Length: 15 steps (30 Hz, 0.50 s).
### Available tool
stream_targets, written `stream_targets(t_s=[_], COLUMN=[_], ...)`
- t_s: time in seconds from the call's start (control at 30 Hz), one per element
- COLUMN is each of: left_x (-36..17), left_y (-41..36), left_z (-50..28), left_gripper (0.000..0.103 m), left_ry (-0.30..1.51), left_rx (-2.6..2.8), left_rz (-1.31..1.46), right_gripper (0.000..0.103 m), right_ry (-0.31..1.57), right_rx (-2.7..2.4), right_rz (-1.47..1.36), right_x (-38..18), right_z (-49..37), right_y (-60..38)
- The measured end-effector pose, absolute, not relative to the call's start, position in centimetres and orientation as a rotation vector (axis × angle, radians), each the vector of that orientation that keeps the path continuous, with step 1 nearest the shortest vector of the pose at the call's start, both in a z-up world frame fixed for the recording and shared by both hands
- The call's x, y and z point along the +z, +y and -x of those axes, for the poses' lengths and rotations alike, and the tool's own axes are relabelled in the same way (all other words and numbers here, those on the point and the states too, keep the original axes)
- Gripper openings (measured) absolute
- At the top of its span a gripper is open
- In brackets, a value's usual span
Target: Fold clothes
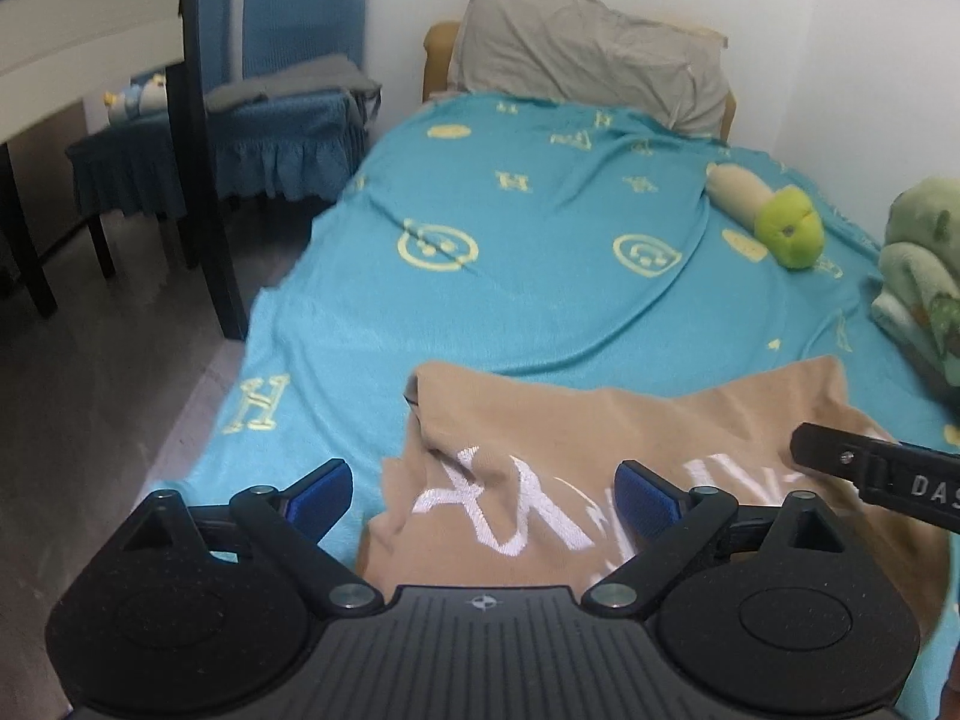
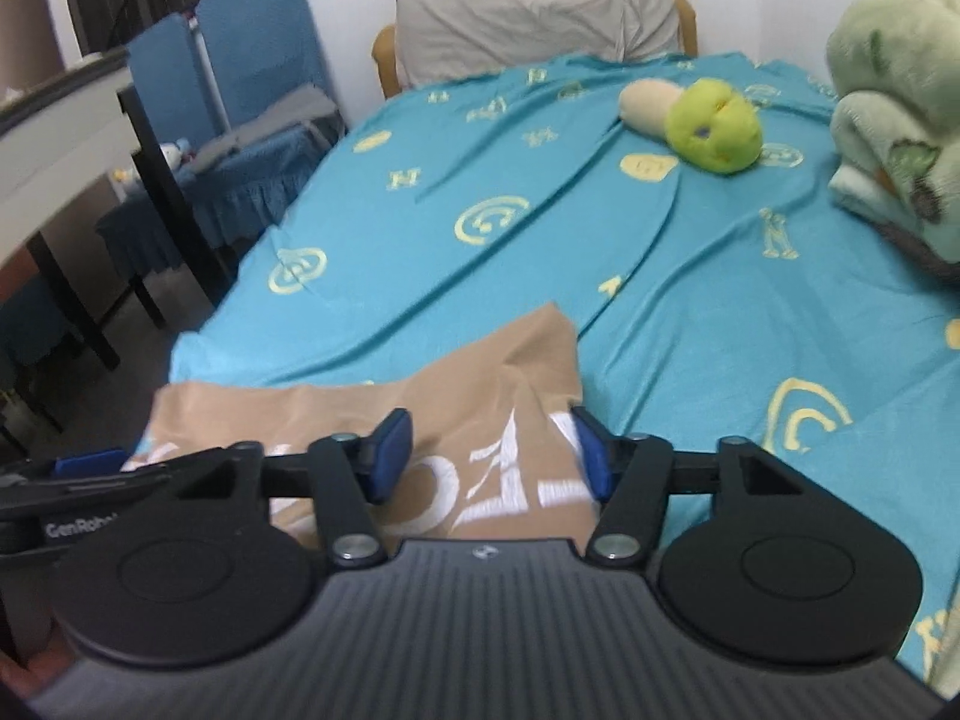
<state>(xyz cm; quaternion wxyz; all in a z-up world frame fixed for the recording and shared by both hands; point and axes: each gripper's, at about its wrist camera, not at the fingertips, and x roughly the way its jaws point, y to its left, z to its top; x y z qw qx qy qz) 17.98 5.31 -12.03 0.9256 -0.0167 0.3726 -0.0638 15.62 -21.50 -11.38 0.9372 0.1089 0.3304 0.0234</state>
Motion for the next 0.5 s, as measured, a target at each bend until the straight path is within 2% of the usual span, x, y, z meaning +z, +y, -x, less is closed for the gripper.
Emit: stream_targets(t_s=[0.17, 0.27, 0.37, 0.4, 0.43, 0.47, 0.5], left_x=[-9.7, -10.3, -11.4, -11.5, -11.4, -11.2, -10.8], left_y=[5.5, 5.1, 4.8, 5.0, 5.3, 5.8, 6.3], left_z=[-14.6, -14.2, -14.4, -14.4, -14.4, -14.2, -13.9], left_gripper=[0.096, 0.098, 0.098, 0.098, 0.098, 0.098, 0.098], left_ry=[0.752, 0.820, 0.874, 0.881, 0.885, 0.886, 0.884], left_rx=[-0.154, -0.141, -0.132, -0.133, -0.132, -0.130, -0.129], left_rz=[0.042, 0.030, 0.008, 0.021, 0.042, 0.069, 0.101], right_gripper=[0.059, 0.060, 0.069, 0.075, 0.087, 0.092, 0.090], right_ry=[0.647, 0.688, 0.735, 0.751, 0.762, 0.758, 0.753], right_rx=[0.062, 0.051, 0.042, 0.039, 0.038, 0.045, 0.051], right_rz=[-0.230, -0.218, -0.235, -0.241, -0.252, -0.282, -0.310], right_x=[-10.1, -10.7, -11.4, -11.7, -11.8, -11.7, -11.6], right_z=[-12.8, -12.5, -12.9, -13.0, -13.1, -13.0, -12.8], right_y=[-21.5, -21.3, -21.5, -21.5, -21.7, -22.0, -22.4])
